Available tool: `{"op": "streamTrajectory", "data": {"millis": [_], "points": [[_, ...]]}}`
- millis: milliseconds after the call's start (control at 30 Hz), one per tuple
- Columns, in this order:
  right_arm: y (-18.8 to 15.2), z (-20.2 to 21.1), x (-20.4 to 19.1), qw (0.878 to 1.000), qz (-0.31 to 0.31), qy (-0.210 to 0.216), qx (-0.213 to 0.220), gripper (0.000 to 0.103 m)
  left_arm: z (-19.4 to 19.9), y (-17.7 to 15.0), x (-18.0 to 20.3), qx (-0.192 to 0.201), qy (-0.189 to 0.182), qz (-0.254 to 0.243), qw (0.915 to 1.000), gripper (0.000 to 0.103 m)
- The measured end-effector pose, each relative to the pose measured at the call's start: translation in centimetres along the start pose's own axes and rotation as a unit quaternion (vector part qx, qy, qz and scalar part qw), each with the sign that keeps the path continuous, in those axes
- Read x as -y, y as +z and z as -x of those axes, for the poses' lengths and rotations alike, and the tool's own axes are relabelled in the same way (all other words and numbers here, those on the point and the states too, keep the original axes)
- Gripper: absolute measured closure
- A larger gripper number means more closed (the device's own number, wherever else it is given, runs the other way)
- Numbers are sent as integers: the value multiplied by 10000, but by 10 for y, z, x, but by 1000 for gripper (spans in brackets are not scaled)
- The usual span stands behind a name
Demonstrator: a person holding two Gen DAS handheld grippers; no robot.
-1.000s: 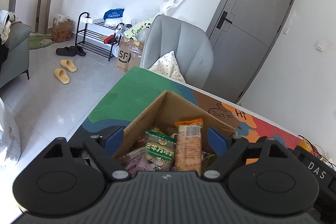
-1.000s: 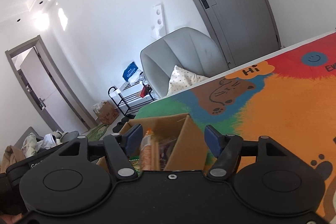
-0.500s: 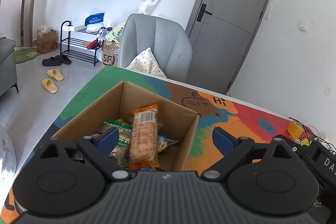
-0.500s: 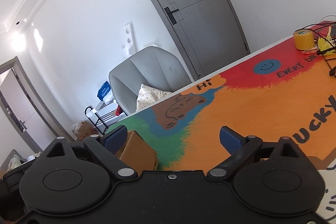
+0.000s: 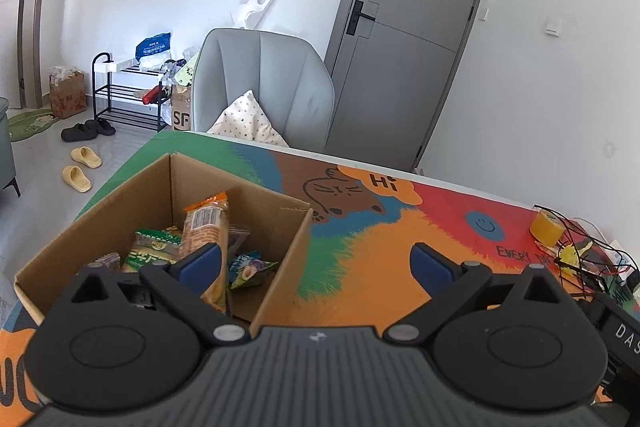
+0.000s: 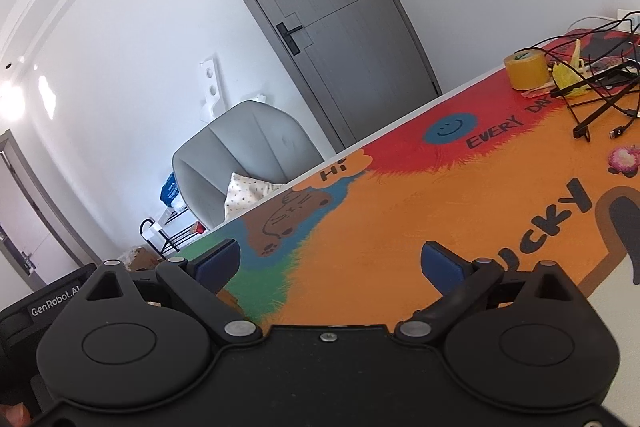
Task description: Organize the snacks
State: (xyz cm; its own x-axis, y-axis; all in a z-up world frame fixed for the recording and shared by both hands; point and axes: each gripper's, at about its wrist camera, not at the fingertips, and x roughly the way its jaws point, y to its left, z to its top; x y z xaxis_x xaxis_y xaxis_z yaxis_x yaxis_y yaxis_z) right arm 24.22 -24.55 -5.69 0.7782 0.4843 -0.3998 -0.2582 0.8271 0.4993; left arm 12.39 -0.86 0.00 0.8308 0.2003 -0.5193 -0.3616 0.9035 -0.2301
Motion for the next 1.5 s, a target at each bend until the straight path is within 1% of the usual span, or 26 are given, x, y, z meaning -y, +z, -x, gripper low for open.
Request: {"op": "streamTrajectory", "data": {"millis": [333, 400, 467, 500, 600, 667, 967, 1100, 1367, 1500], "points": [[2, -2, 36, 9994, -184, -273, -71, 5, -18, -7, 21, -142, -203, -157, 9996, 3], [1, 0, 41, 9992, -179, -331, -99, 5, -17, -9, 23, -111, -229, -263, 9993, 3], [1, 3, 43, 9991, -153, -372, -125, 5, -15, -11, 26, -78, -347, -465, 9983, 3], [1, 5, 43, 9991, -115, -386, -130, 5, -14, -12, 27, -83, -332, -544, 9979, 3], [2, 11, 41, 9989, 8, -443, -174, 4, -11, -14, 28, -119, -326, -743, 9966, 3], [2, 16, 39, 9987, 118, -459, -172, 0, -8, -15, 25, -127, -293, -817, 9961, 3], [-1, 30, 28, 9962, 565, -580, -308, 0, 2, -19, 14, -264, -147, -1023, 9943, 3], [-3, 36, 23, 9952, 718, -570, -353, 0, 9, -22, 8, -312, -105, -1135, 9930, 3], [-7, 48, 10, 9928, 966, -526, -472, 0, 23, -30, -9, -463, 35, -1134, 9925, 2], [-8, 56, 5, 9918, 1079, -499, -472, 0, 34, -31, -17, -452, 113, -1120, 9926, 2]]}}
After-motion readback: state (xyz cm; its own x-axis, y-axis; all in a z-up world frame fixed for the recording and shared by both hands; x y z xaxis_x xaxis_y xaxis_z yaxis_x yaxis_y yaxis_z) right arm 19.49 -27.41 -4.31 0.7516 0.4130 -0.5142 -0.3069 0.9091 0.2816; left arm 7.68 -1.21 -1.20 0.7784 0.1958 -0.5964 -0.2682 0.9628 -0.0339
